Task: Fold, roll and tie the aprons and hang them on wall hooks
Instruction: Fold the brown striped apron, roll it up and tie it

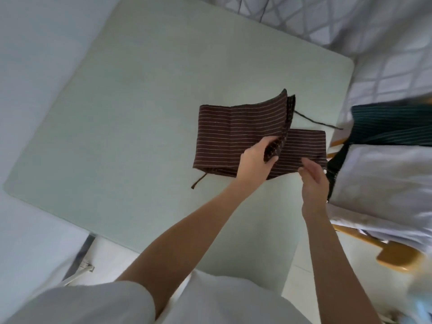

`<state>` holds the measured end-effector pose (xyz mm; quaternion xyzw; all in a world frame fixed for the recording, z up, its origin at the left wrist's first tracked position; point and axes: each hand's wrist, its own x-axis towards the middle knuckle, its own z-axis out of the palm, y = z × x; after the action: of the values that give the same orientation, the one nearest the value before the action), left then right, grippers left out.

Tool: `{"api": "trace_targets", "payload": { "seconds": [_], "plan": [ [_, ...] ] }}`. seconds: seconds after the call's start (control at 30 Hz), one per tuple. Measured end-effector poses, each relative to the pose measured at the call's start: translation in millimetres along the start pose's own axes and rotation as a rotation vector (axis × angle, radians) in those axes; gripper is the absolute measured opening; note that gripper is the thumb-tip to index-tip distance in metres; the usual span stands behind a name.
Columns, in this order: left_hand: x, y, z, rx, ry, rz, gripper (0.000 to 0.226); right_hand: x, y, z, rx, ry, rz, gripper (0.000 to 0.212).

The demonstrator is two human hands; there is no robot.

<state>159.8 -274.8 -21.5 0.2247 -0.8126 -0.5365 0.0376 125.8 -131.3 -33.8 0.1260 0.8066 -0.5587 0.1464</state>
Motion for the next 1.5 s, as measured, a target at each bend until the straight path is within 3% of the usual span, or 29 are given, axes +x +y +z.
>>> {"api": "trace_targets", "payload": {
  "seconds": [0.1,0.17,0.3,0.37,0.43,0.5,0.57,0.67,0.8,0.93,1.1,1.37,1.5],
  "plan": [
    [-10,-26,36,0.203,-0.295,-0.049,0.057,9,13,-17,-0.098,0.021,0.096,0.027],
    [-19,-37,35,0.264,-0.339,-0.045,0.061,16,17,-20,-0.168,-0.009,0.127,0.028],
    [-33,-57,-15,0.401,0.095,0.242,0.055,34,19,-10,-0.34,-0.108,0.052,0.038],
    [-37,-72,-45,0.482,0.276,0.215,0.064,45,21,0,-0.494,-0.126,-0.008,0.044],
    [-41,-86,-68,0.474,0.268,0.045,0.077,55,24,10,-0.68,-0.093,-0.064,0.048],
    [-41,-96,-78,0.375,0.139,-0.109,0.085,63,27,19,-0.857,-0.029,-0.11,0.05],
    [-42,-102,-76,0.341,0.061,-0.107,0.082,67,26,26,-0.932,0.001,-0.1,0.049],
    [-37,-106,-62,0.355,0.114,-0.011,0.067,72,22,31,-0.884,-0.028,-0.041,0.043],
    [-28,-109,-52,0.423,0.139,0.046,0.053,83,5,12,-0.788,0.0,-0.15,0.035],
    [-24,-114,-49,0.661,0.012,0.172,0.059,107,1,-23,-0.726,0.072,-0.118,0.035],
    [-18,-117,-47,0.739,-0.068,0.162,0.058,127,12,-37,-0.741,-0.05,-0.026,0.037],
    [-19,-118,-42,0.799,-0.13,0.225,0.061,133,24,-38,-0.751,0.151,-0.105,0.024],
    [-22,-110,-35,0.858,-0.252,0.255,0.063,134,28,-34,-0.845,0.221,-0.115,0.022]
  ]
}}
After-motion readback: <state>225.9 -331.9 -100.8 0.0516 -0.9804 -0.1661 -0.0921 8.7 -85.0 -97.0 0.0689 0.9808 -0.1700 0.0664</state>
